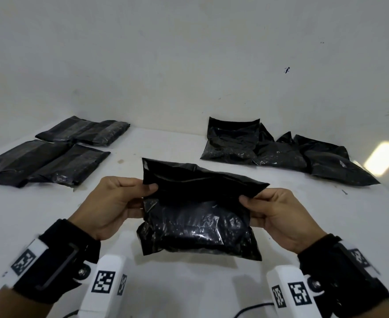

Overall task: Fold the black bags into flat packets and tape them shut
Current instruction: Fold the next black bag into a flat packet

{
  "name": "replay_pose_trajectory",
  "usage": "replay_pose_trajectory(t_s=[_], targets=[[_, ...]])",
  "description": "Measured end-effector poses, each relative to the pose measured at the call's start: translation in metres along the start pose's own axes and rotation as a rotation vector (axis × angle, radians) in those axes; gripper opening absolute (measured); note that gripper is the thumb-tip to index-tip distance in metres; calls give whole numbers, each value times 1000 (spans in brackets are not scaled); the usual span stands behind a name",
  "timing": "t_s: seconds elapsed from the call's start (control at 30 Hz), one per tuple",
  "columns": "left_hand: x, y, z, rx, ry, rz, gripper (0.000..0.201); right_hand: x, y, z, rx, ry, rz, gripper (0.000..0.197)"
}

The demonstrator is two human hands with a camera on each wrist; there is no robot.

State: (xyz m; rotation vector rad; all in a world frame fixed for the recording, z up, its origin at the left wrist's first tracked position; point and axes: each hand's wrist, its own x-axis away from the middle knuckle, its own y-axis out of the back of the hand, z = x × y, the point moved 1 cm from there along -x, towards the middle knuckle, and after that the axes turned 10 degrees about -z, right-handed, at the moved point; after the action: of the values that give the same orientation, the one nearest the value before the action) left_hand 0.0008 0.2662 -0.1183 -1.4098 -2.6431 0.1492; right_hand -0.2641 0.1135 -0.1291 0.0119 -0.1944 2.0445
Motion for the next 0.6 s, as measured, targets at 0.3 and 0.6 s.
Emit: replay_pose_trajectory(t_s=[0.3, 0.6], targets=[[9, 10, -3, -199, -136, 54, 75, 3, -4, -5, -32, -6, 91, 32], [6, 25, 15, -227, 5, 57, 75, 3, -22, -29, -2, -138, 111, 22]])
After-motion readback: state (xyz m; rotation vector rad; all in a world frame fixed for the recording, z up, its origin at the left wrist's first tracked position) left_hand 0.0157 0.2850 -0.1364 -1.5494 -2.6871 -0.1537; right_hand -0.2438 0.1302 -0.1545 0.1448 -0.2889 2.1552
